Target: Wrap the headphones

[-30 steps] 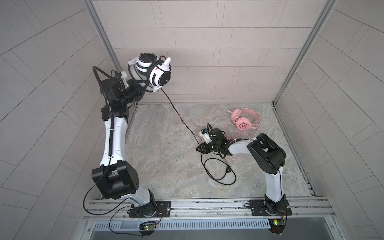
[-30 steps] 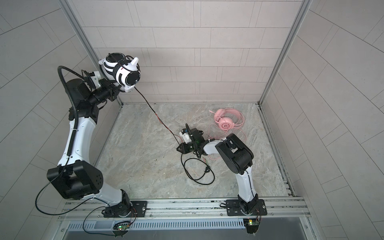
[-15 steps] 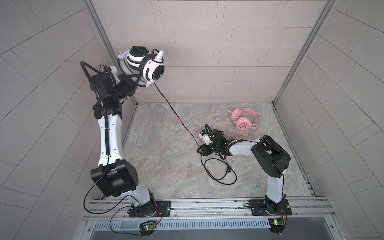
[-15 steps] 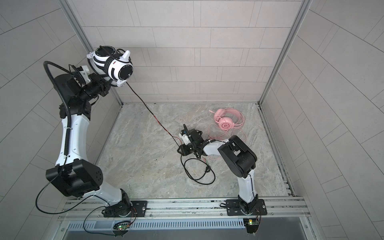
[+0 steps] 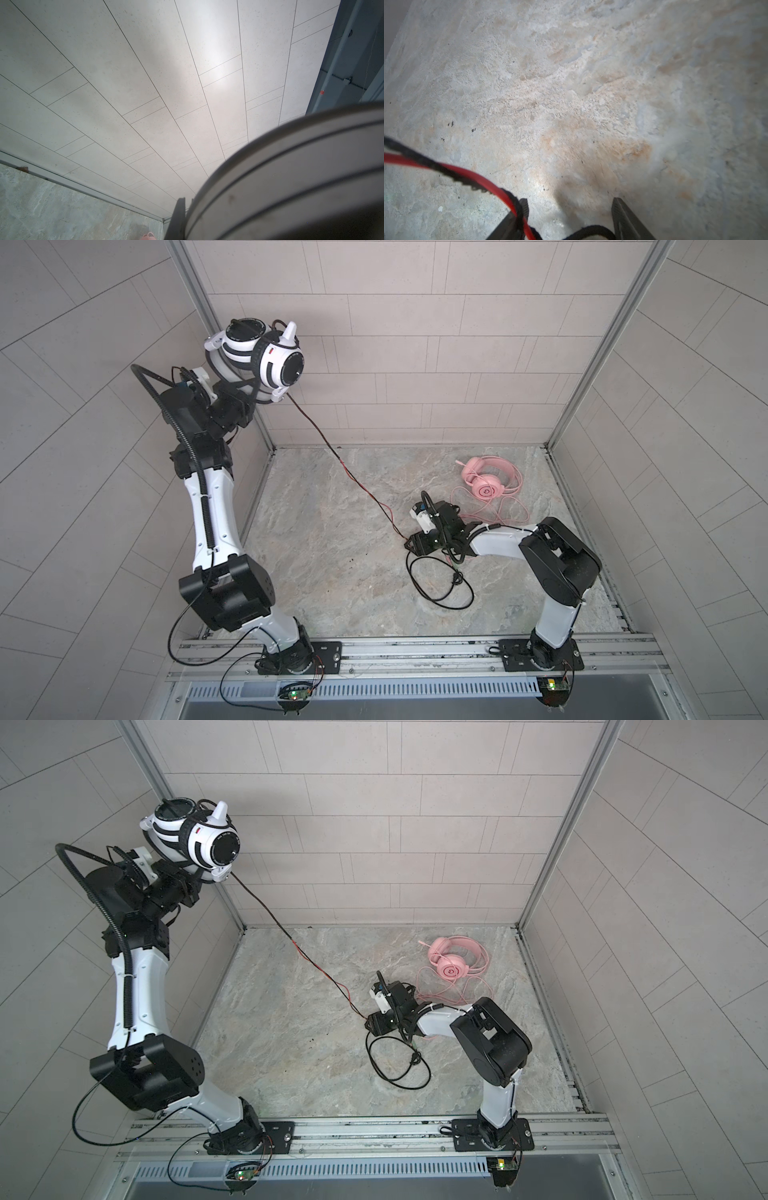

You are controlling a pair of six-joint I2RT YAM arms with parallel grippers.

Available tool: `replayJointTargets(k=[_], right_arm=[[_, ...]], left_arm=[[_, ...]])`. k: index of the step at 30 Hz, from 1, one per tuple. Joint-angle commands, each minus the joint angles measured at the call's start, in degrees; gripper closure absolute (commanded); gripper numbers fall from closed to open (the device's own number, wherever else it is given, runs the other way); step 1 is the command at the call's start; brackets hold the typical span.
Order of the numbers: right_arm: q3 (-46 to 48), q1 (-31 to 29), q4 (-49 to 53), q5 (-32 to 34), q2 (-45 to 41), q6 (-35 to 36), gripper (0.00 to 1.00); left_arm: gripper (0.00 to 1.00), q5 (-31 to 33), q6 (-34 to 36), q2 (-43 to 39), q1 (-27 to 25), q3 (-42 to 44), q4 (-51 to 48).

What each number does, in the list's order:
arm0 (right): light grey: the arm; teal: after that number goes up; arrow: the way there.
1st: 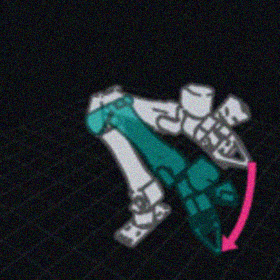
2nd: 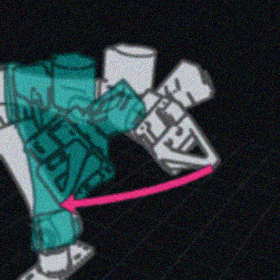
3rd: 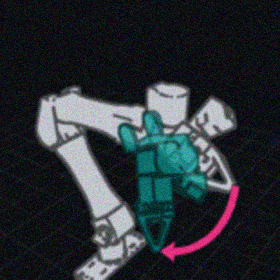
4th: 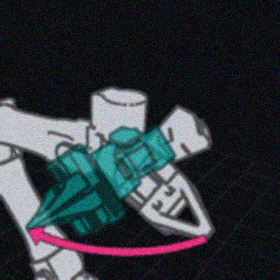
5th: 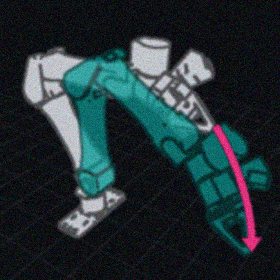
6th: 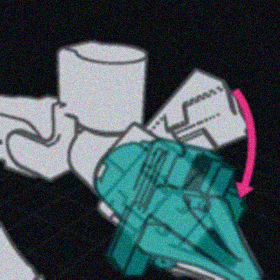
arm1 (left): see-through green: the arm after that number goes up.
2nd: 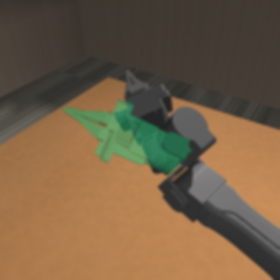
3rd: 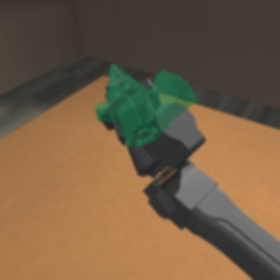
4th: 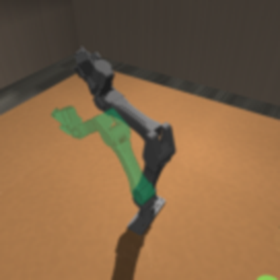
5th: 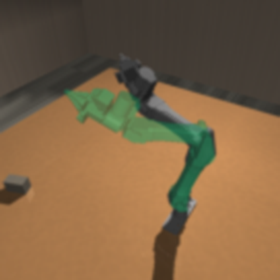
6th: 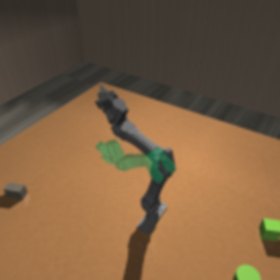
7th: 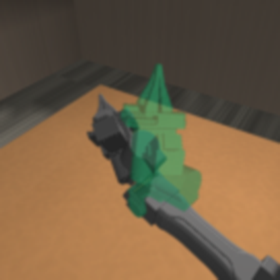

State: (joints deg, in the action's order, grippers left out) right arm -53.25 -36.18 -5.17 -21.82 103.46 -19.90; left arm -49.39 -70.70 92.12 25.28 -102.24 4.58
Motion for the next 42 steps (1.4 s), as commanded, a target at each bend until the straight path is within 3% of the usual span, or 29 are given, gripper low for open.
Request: replayJointTargets(k=[1, 6, 13, 23, 28, 33, 35, 39, 42], right_arm=[[-1.30, 0.06, 6.86, 0.47, -1.07, 1.18, 0.32], [-4.13, -0.51, 9.65, 0.68, 2.05, 3.58, 0.29], [-5.29, -1.00, 9.78, -1.43, 0.00, 1.88, 0.27], [-12.48, -7.32, 11.65, -1.55, 4.58, 1.66, 0.27], [-18.56, -11.08, 16.99, 2.30, 9.90, 4.22, 0.28], [-20.91, -15.80, 24.65, 17.84, 12.41, 8.12, 0.30], [-20.72, -16.00, 25.70, 19.71, 13.32, 8.09, 0.36], [-18.75, -15.76, 25.34, 20.80, 12.41, 7.78, 0.75], [-15.48, -15.29, 23.61, 21.85, 9.59, 6.84, 0.92]], left_arm=[[1.00, -1.22, 0.78, -0.15, 0.35, -6.73, -0.48], [1.00, -1.96, -1.22, 1.36, 0.47, -9.61, 0.74], [1.00, -2.29, -1.05, 1.41, 0.32, -9.89, 0.17], [1.00, -2.38, -1.02, 0.83, 0.39, -10.00, 0.00], [1.00, -2.62, -1.26, 0.83, 0.41, -10.17, -0.03], [1.00, -3.01, 0.37, 0.33, 0.39, -10.33, -1.58], [1.00, -2.15, 2.84, -0.57, 0.40, -9.86, -3.95], [1.00, -1.59, 3.33, -0.82, 0.39, -9.16, -4.14], [1.00, -1.80, 3.06, -0.27, 0.39, -9.05, -4.29]])
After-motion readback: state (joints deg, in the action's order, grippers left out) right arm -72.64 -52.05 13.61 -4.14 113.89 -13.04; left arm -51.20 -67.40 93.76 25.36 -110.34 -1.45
